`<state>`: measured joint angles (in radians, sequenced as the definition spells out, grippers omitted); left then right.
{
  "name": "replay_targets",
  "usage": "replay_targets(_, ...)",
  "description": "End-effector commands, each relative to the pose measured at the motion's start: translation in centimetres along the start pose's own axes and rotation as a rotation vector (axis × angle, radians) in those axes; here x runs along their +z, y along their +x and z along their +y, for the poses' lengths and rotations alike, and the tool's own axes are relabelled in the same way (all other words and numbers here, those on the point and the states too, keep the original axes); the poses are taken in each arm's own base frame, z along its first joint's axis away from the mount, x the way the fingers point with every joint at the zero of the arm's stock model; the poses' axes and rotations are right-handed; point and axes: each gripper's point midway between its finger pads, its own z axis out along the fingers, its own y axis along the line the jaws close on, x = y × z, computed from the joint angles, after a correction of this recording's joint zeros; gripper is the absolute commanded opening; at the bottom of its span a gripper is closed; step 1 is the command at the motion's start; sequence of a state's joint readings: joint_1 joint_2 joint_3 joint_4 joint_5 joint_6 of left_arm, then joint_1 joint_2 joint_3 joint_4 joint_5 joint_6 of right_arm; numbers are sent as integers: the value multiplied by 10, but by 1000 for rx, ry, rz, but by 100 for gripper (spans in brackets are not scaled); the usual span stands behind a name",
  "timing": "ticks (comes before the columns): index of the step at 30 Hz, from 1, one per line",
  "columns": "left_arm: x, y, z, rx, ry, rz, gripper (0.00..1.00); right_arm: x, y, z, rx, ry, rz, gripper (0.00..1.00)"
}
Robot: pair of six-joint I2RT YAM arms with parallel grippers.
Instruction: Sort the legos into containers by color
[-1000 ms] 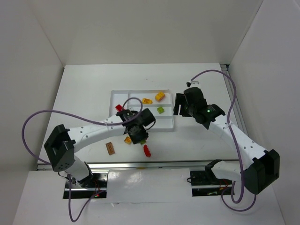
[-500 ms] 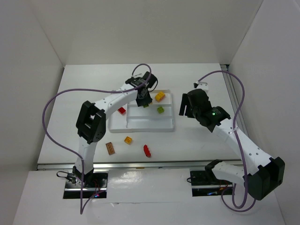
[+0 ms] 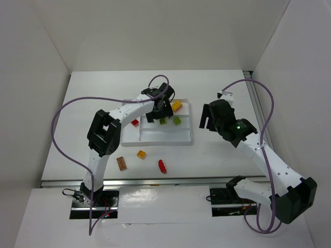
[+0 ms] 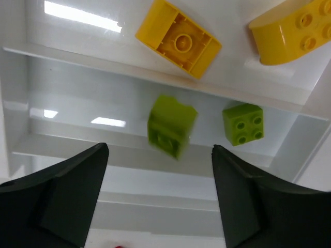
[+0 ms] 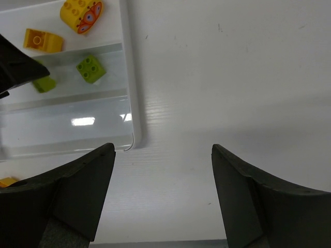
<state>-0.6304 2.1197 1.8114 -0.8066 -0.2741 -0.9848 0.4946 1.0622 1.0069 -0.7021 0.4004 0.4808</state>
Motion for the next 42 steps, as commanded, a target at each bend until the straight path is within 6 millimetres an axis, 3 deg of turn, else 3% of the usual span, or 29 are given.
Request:
replay_targets(1,3,4,-4,25,5,-8,96,-2,1,1,16,-14,7,83)
replay_targets(6,-21,-10,-8,38,29,-72,97,3,22,17,3,-100,62,83)
replay_targets(9,-39,-14,-4,48,24,-80,96,-4,40,46,-35,-213,89,76)
replay_targets(11,-65,-23,0,48,42,-109,96,-13,64,69,-92,-295,123,72)
replay_targets(12,-69,-21,8,49,33,-113,96,-15,72,80,-118,-327,127,71)
replay_targets(13,-95,-27,14,36,57,-148,96,-17,83,89,-151,-352,144,71)
replay_targets(14,-107,-32,21,20,68,-163,96,-25,98,102,-207,-392,153,71)
replay_targets(18,-144,-50,63,-51,64,-239,96,-40,128,138,-325,-488,146,78)
replay_targets(19,-163,-58,82,-91,73,-269,96,-35,134,145,-342,-482,139,80)
replay_targets(22,-187,-74,117,-160,90,-323,94,-20,143,161,-346,-458,138,82)
replay_targets(26,-200,-82,141,-192,121,-337,94,-13,158,190,-379,-524,180,82)
replay_targets(29,-196,-81,155,-210,108,-323,93,-4,183,193,-433,-522,250,82)
replay_targets(33,-205,-74,155,-206,156,-310,93,-3,207,202,-490,-560,295,82)
replay_targets(42,-203,-73,156,-190,162,-302,93,2,224,206,-530,-543,330,72)
